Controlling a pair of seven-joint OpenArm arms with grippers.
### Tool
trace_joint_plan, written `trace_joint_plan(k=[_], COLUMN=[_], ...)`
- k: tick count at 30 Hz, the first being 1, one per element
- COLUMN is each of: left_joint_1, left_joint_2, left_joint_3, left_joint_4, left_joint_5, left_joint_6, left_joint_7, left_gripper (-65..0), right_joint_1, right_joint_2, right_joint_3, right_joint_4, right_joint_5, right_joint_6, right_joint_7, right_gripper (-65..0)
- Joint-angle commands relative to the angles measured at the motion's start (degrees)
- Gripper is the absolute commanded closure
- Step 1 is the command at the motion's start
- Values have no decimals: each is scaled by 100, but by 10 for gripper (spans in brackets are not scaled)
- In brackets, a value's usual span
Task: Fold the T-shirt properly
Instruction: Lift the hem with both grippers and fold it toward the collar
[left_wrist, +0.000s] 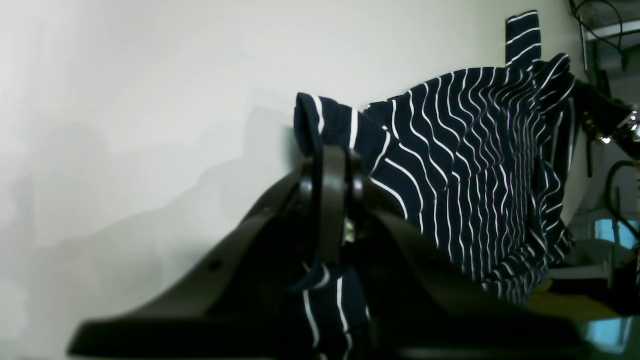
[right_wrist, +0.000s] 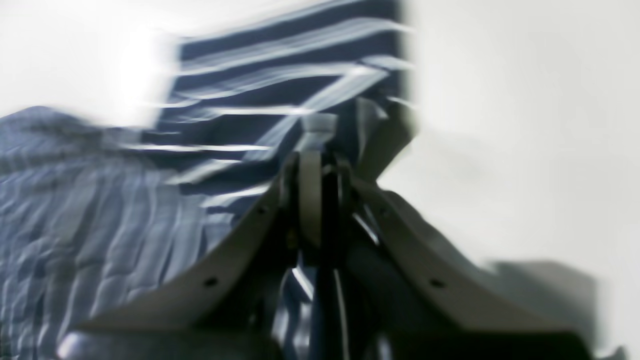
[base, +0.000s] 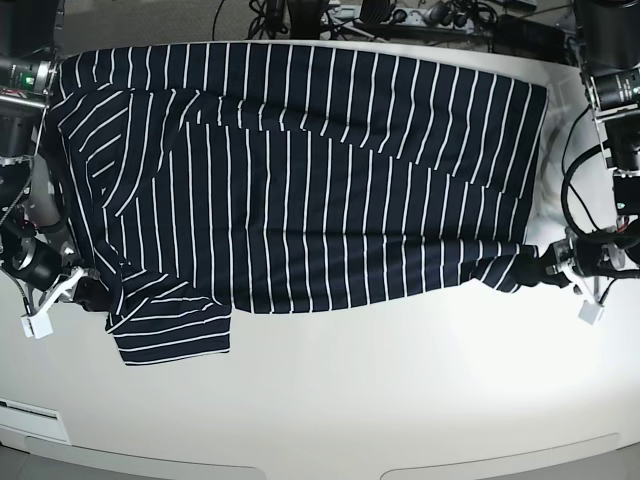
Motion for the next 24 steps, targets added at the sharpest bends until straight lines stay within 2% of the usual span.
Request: trace_joint_plan(k=[1,3,5,9,11,13,15,17,20,24], left_joint_1=[-177,-177,-177,-175,-175,-175,-175,-173,-173,-168], left_joint_2=[-129,-129,-129,-179,-247,-337,-439,-533,-662,-898], left_joint_3=[-37,-37,-37,-35,-35,-35,-35,-35,-35,-35], left_joint_4=[114,168,302,691,881,1075,1266,1438,1661,1939], left_joint_5=[-138,-138,-133,-90,-92,-92,-94,-96,-293,-1034], left_joint_6=[-151,-297,-362,-362,-362,-362,-362,-362,-282,-319], left_joint_7=[-63,-63,-63,-61,-61,-61,-63,-61,-48,310], left_gripper=[0,0,0,0,0,0,0,0,0,0], right_joint_1=[136,120,120,118,103,103,105,105,105,105], right_joint_2=[227,369,562,1064,1296,1491,1628,1698,1696,1720], right_joint_3=[31,33,33,33,33,33,33,33,33,33], right_joint_4=[92,92,92,92,92,92,92,92,92,197], right_joint_5=[428,1082,1482,1567,1408,1121,824,778,1001,1880], right_joint_6=[36,36,36,36,36,36,36,36,36,36], right_joint_7=[-149,-739,-1196,-1574,-1569,-1342,-1062,-990,-1075,-1725], right_gripper=[0,0,0,0,0,0,0,0,0,0])
